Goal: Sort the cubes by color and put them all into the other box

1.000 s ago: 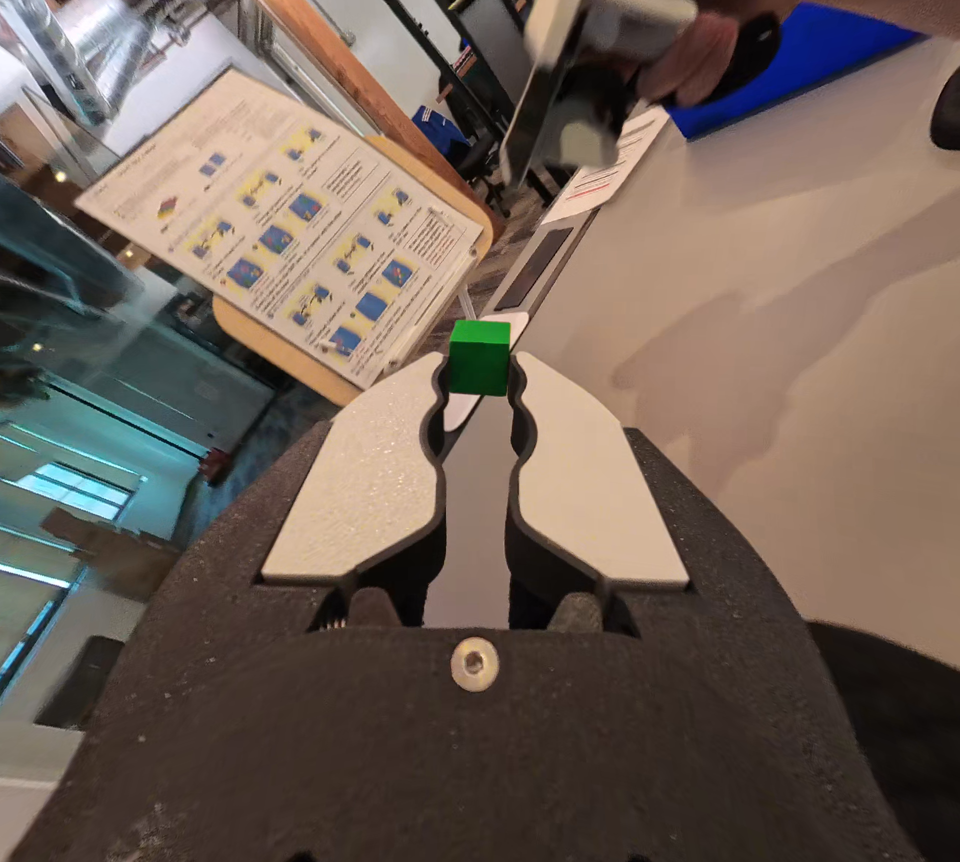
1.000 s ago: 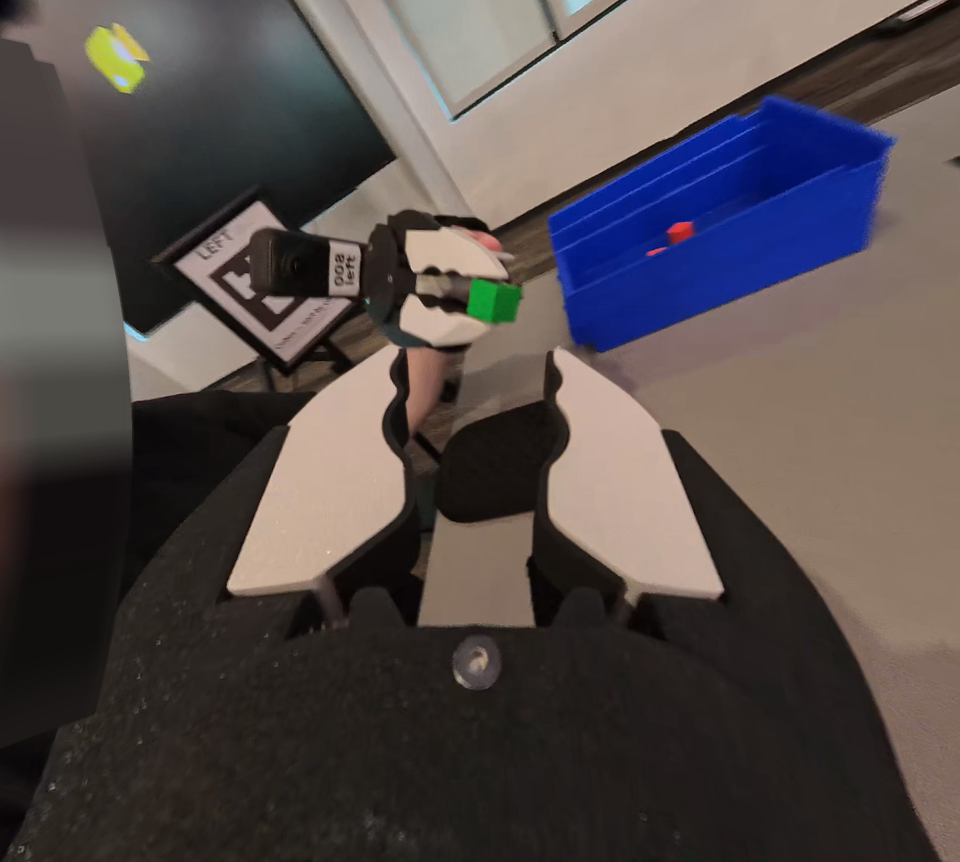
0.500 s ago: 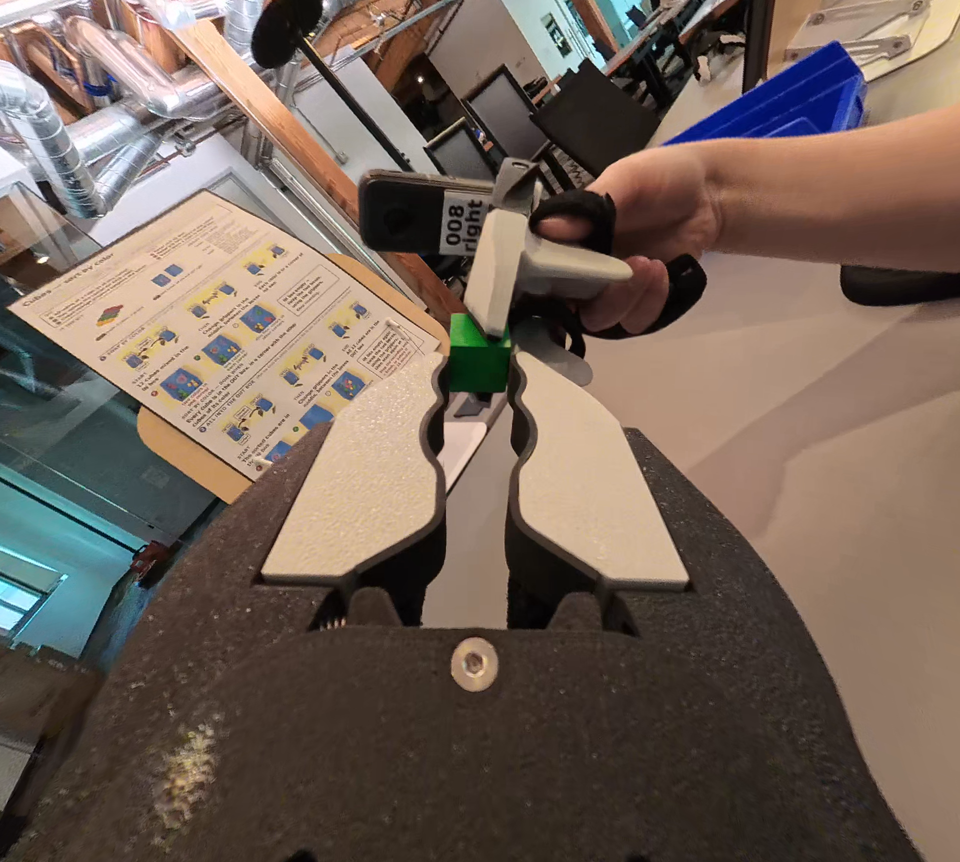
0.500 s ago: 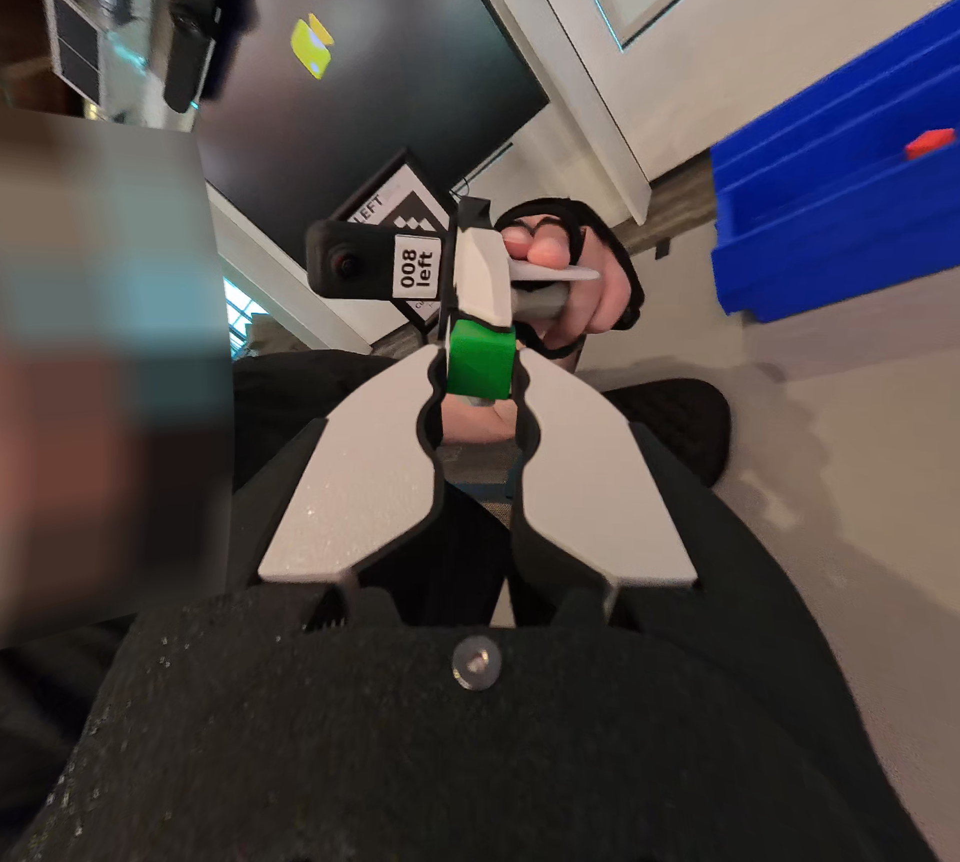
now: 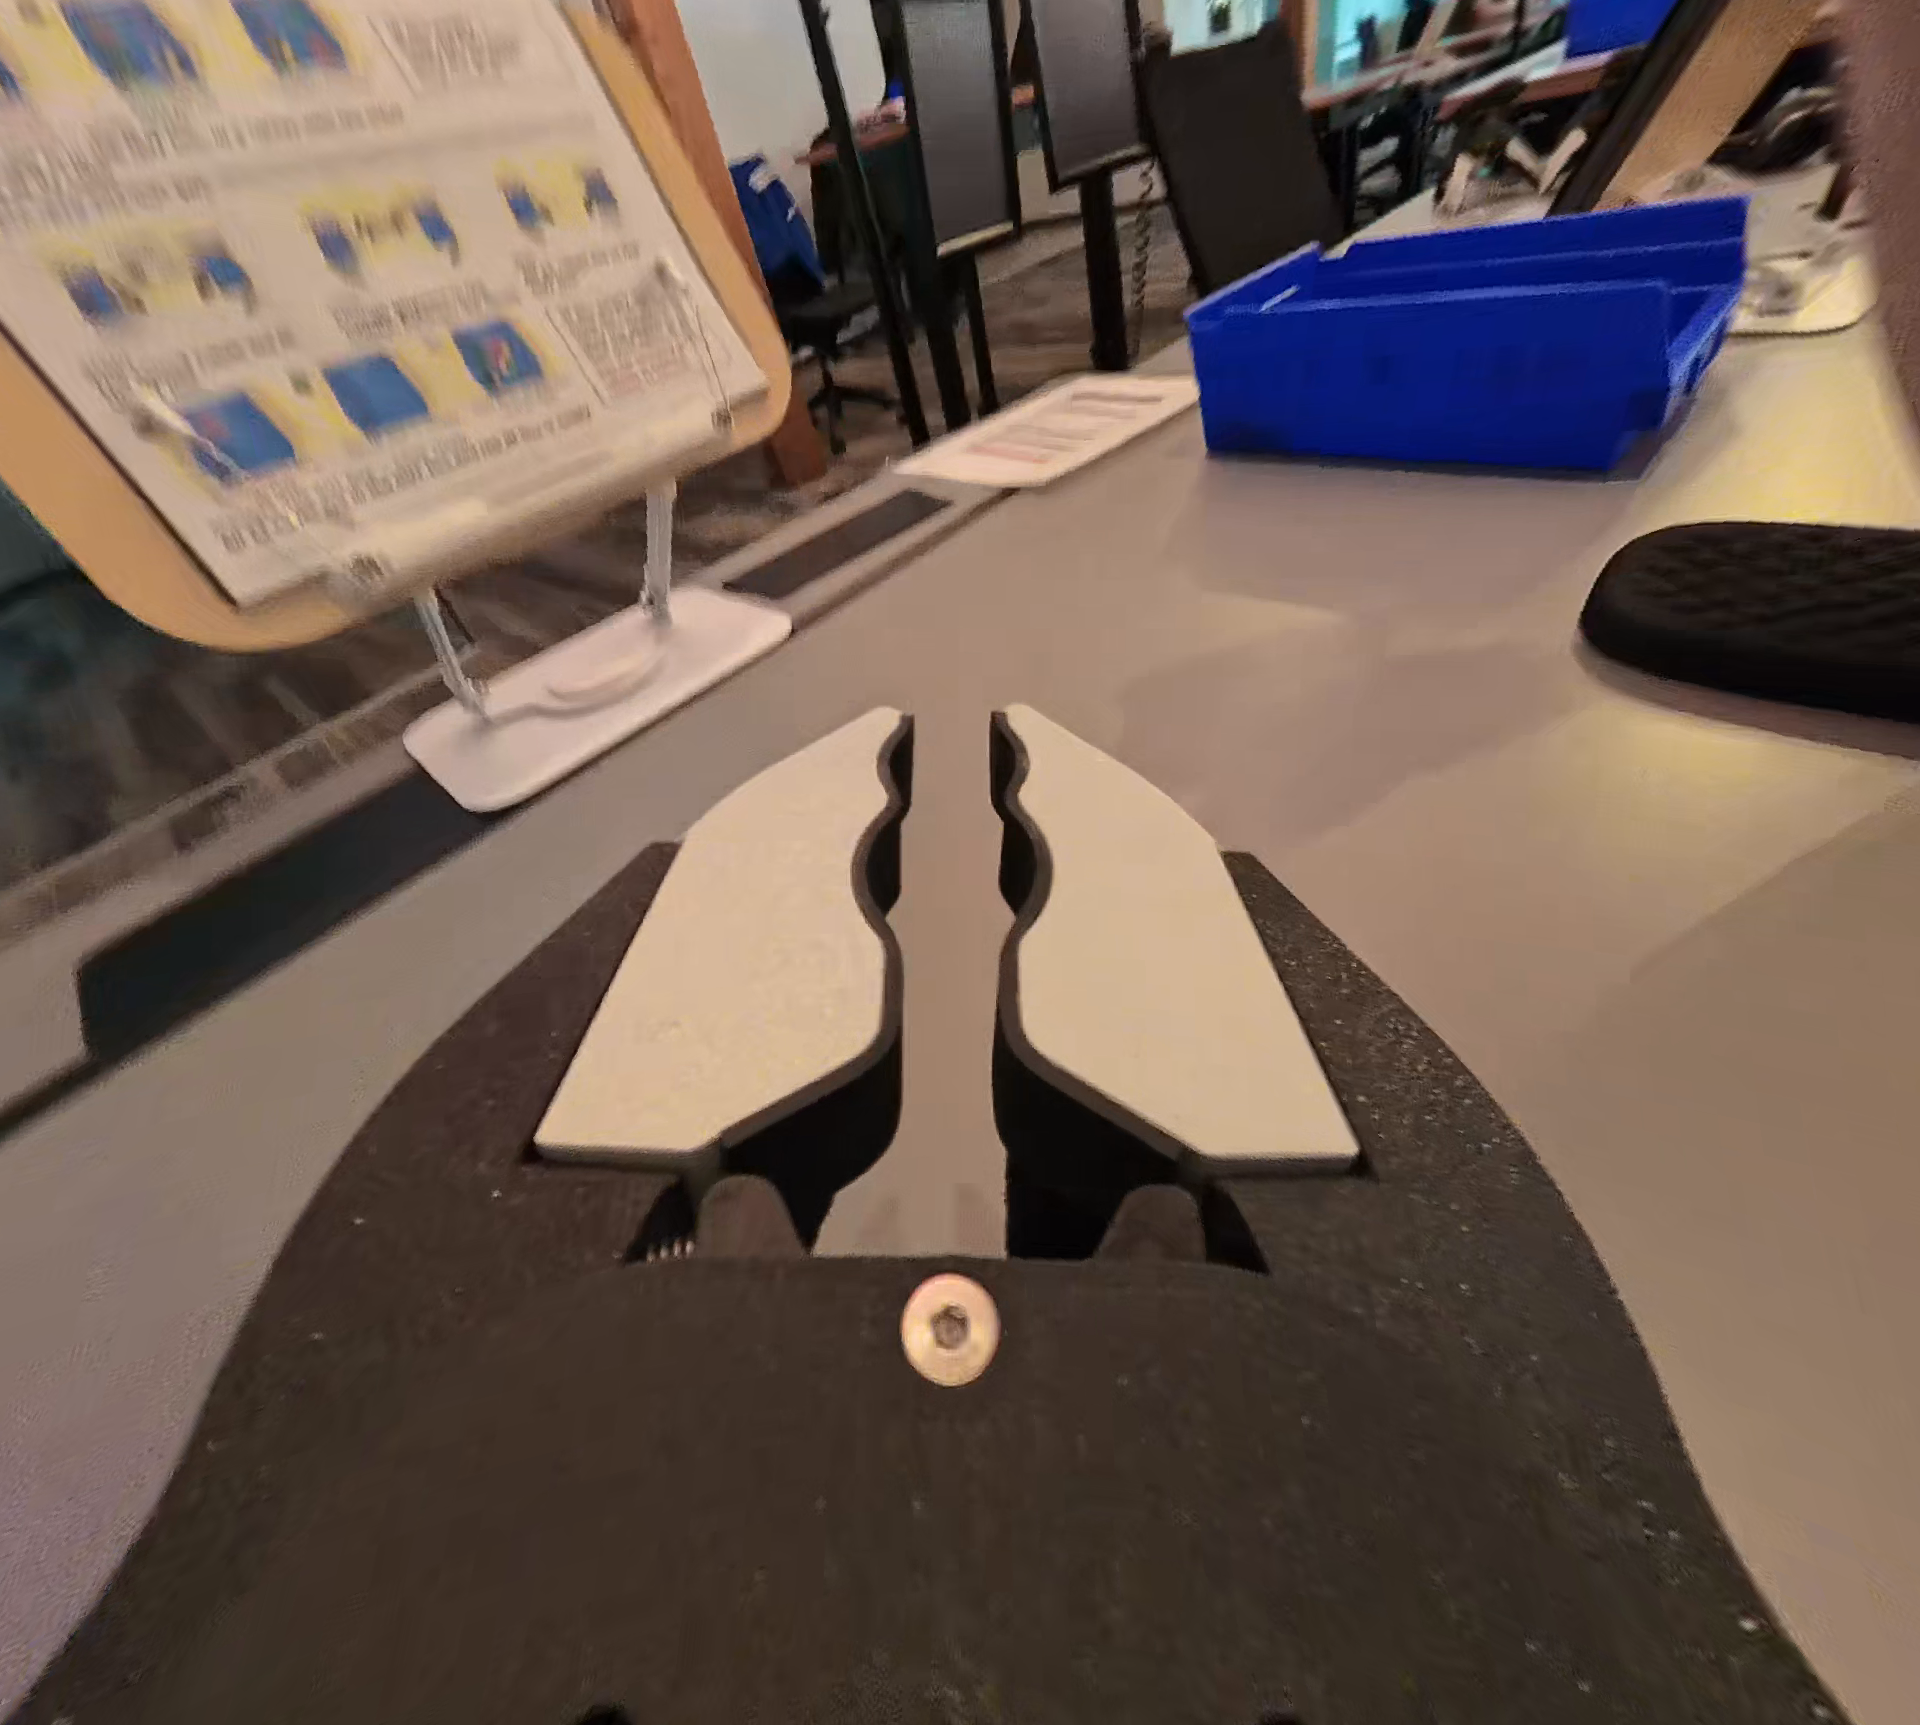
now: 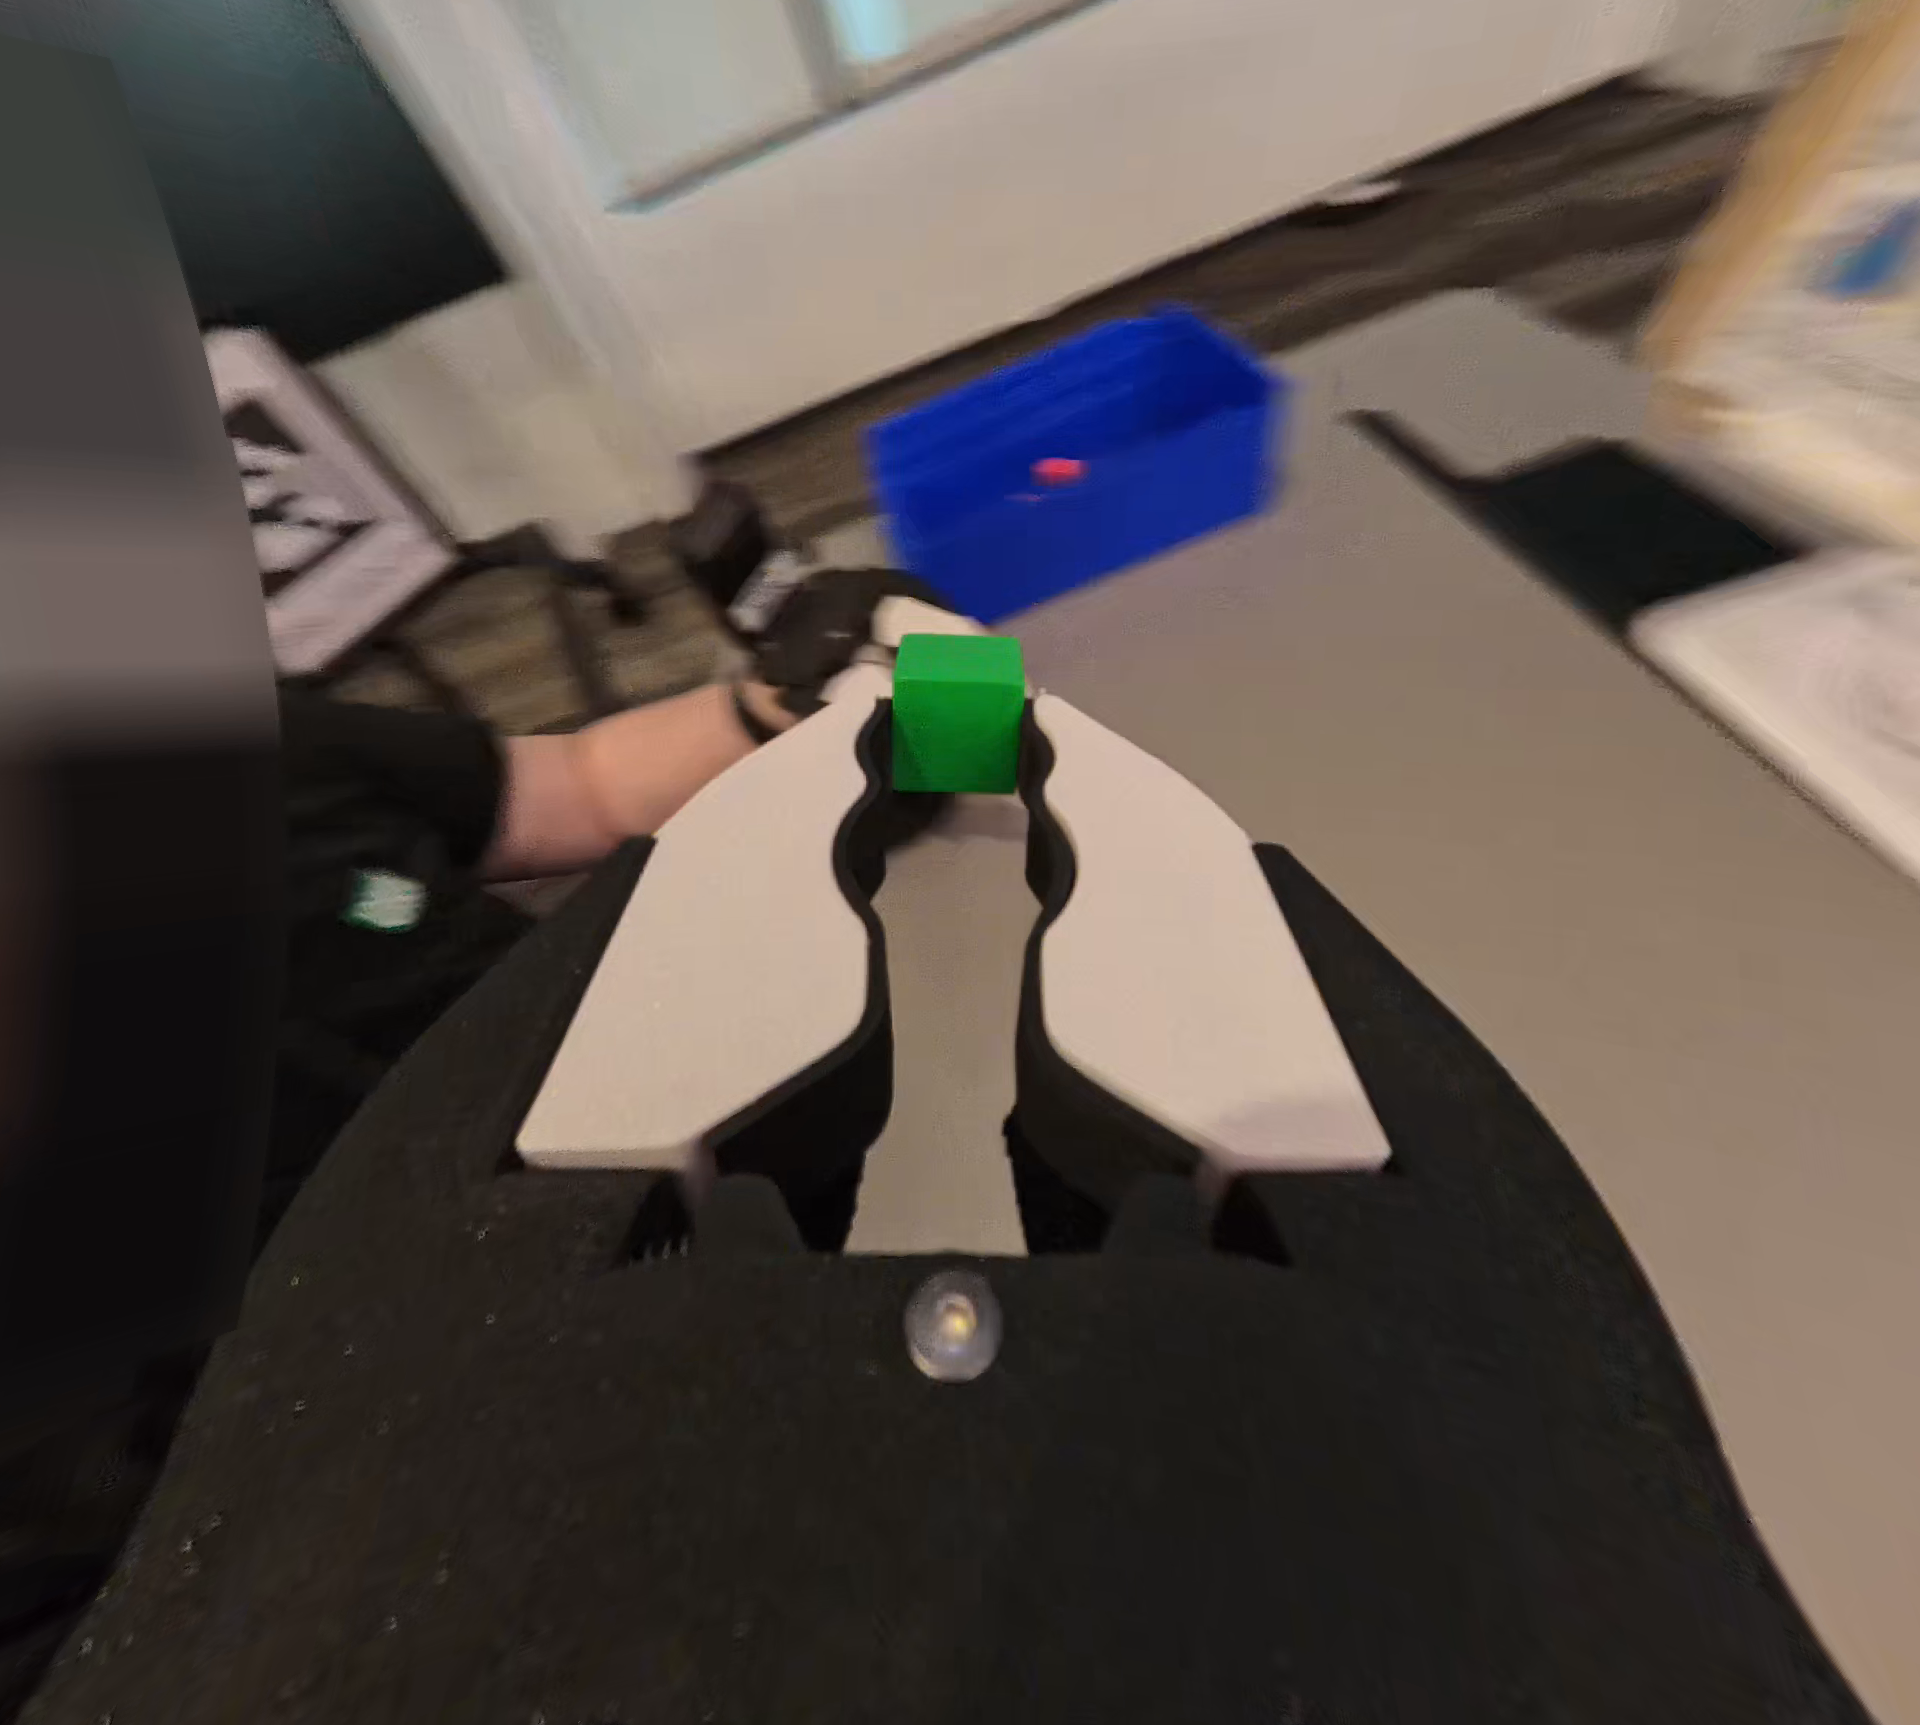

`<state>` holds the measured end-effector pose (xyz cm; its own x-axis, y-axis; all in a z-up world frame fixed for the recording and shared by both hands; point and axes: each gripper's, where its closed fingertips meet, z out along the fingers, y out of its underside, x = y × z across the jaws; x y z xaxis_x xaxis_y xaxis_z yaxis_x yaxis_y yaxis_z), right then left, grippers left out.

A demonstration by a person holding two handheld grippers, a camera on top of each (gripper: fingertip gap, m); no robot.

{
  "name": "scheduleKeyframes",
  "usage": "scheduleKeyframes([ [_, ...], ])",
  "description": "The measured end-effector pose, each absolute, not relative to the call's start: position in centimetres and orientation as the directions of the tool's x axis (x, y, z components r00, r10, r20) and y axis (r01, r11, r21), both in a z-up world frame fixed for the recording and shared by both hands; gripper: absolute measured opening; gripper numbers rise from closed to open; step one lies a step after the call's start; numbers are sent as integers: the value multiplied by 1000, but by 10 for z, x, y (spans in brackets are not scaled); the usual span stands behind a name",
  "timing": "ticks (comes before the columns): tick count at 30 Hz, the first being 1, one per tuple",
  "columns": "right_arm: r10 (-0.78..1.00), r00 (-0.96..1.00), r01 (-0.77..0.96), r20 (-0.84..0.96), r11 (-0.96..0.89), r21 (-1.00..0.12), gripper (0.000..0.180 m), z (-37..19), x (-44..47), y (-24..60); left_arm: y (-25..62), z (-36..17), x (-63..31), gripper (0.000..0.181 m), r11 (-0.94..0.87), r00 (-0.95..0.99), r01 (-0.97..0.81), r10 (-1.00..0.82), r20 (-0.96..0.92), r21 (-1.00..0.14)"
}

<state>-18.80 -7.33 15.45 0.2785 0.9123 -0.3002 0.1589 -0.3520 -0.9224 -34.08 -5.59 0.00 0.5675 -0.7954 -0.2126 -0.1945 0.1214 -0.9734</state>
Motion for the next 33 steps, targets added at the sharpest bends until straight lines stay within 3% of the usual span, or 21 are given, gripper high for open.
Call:
scheduleKeyframes([
  [3,716,657,174,-234,-446,-878,22,139,-67,-38,-44,-34,-338,10,98,599,-312,-752,-276,-945],
  [6,334,921,93,-202,-691,-717,22,81,87,1,-46,-56,-325,11,134,553,-442,-738,-387,-887],
  [9,39,993,-16,-108,-884,-467,22,-4,211,7,-54,-69,-312,12,169,497,-509,-743,-448,-844],
  [12,-23,999,-16,36,-981,-191,22,-78,278,-13,-59,-74,-306,12,184,465,-534,-751,-468,-825],
  [14,-27,995,-16,99,-994,-109,22,-107,303,-16,-59,-75,-305,12,175,461,-544,-755,-466,-821],
  [19,-41,989,-36,143,-999,-39,22,-142,337,-10,-53,-73,-308,12,157,463,-581,-744,-482,-799],
  [22,-36,993,-27,112,-996,-82,22,-147,338,5,-56,-70,-304,12,158,458,-583,-746,-483,-797],
  [30,7,951,43,310,-993,-108,22,-147,352,33,-68,-71,-283,12,191,405,-595,-768,-496,-781],
  [33,19,947,65,322,-989,-132,32,-146,350,38,-72,-70,-277,13,201,389,-600,-772,-502,-774],
])
